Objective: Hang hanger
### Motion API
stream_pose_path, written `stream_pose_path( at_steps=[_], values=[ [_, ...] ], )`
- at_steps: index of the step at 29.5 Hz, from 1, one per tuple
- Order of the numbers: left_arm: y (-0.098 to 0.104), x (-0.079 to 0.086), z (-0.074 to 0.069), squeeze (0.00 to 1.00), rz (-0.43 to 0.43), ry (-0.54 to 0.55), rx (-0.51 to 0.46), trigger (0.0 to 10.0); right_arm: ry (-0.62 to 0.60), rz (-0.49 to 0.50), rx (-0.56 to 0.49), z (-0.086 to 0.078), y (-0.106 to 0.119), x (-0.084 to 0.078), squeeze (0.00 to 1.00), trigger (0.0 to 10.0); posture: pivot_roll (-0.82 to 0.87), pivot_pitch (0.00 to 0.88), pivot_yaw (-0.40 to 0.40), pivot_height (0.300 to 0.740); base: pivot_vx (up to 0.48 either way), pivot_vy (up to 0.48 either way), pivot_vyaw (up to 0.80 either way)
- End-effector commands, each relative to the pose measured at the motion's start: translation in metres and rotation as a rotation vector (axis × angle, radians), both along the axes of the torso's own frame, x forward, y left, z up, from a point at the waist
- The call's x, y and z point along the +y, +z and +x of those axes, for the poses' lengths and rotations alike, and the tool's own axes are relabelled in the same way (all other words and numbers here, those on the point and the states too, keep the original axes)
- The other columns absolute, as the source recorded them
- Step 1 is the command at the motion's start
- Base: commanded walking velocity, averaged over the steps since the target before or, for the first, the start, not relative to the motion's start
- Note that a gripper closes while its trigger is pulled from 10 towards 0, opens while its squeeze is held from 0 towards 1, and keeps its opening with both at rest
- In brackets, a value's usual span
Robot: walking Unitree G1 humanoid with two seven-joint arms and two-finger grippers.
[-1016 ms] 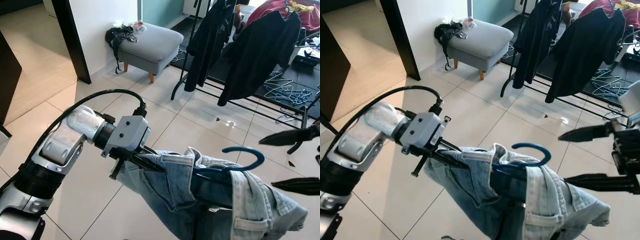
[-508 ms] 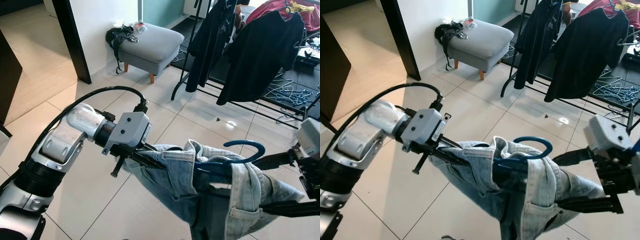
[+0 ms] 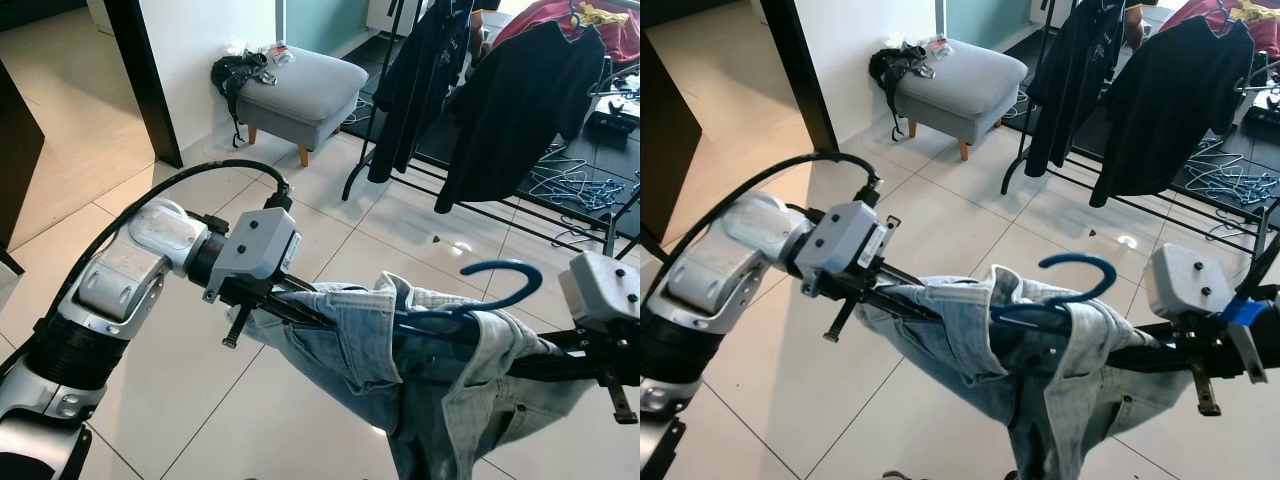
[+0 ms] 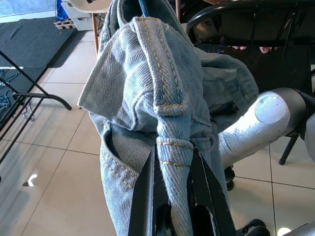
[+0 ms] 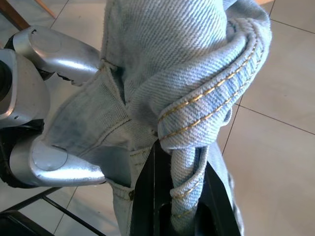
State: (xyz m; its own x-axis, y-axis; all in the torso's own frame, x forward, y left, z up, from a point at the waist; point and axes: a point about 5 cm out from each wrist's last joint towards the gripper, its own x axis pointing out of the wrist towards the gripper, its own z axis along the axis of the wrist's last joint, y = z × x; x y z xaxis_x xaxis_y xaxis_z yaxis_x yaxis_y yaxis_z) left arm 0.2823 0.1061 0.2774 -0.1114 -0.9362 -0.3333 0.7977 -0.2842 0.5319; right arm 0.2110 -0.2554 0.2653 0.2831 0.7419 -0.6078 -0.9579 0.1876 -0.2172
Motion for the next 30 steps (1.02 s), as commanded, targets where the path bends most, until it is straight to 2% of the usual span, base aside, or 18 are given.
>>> stream_pose_path(
  at_steps=[1,5,6,10,11,14,17,24,25,26,27,30],
  values=[
    [0.012,-0.005,-0.006,0.00,-0.074,-0.049,-0.021,10.0,0.002,0.002,-0.007,0.001,-0.004,0.002,0.00,0.0,-0.05,0.174,-0.016,0.740,0.000,0.000,0.00],
    [0.011,-0.005,-0.005,0.00,-0.080,-0.049,-0.016,10.0,0.000,0.011,-0.017,0.002,-0.004,0.003,0.00,0.0,-0.05,0.174,-0.016,0.740,0.000,0.000,0.00],
    [0.009,-0.005,-0.005,0.06,-0.078,-0.050,0.000,10.0,-0.006,0.025,-0.030,0.004,-0.004,0.004,0.00,0.0,-0.05,0.174,-0.016,0.740,0.000,0.000,0.00],
    [0.009,-0.005,-0.005,0.06,-0.078,-0.050,0.000,10.0,-0.006,0.025,-0.030,0.004,-0.004,0.004,0.00,0.0,-0.05,0.174,-0.016,0.740,0.000,0.000,0.00],
    [0.007,-0.005,-0.003,1.00,-0.076,-0.044,0.032,10.0,-0.012,0.039,-0.042,0.005,-0.004,0.005,0.00,0.0,-0.05,0.174,-0.016,0.740,0.000,0.000,0.00],
    [0.007,-0.005,-0.003,1.00,-0.076,-0.044,0.032,10.0,-0.012,0.039,-0.042,0.005,-0.004,0.005,0.00,0.0,-0.05,0.174,-0.016,0.740,0.000,0.000,0.00],
    [-0.006,0.014,0.018,1.00,-0.097,0.108,0.118,10.0,-0.058,0.103,-0.019,0.002,-0.018,0.008,0.00,0.0,-0.05,0.187,-0.018,0.740,0.000,0.000,0.00],
    [-0.006,0.025,0.026,1.00,-0.104,0.165,0.126,10.0,-0.075,0.108,0.000,-0.001,-0.024,0.006,0.00,0.0,-0.05,0.190,-0.019,0.740,0.000,0.000,0.00],
    [-0.002,0.034,0.033,1.00,-0.152,0.225,0.142,10.0,-0.132,0.104,0.004,0.001,-0.030,0.001,0.00,0.0,-0.05,0.192,-0.018,0.740,0.000,0.000,0.00],
    [-0.002,0.034,0.033,1.00,-0.152,0.225,0.142,10.0,-0.132,0.104,0.004,0.001,-0.030,0.001,0.00,0.0,-0.05,0.192,-0.018,0.740,0.000,0.000,0.00],
    [-0.001,0.043,0.042,1.00,-0.214,0.301,0.158,10.0,-0.202,0.101,0.004,0.004,-0.039,-0.004,0.00,0.0,-0.05,0.193,-0.020,0.740,0.000,0.000,0.00],
    [-0.001,0.043,0.042,1.00,-0.214,0.301,0.158,10.0,-0.202,0.101,0.004,0.004,-0.039,-0.004,0.00,0.0,-0.05,0.193,-0.020,0.740,0.000,0.000,0.00]
  ],
)
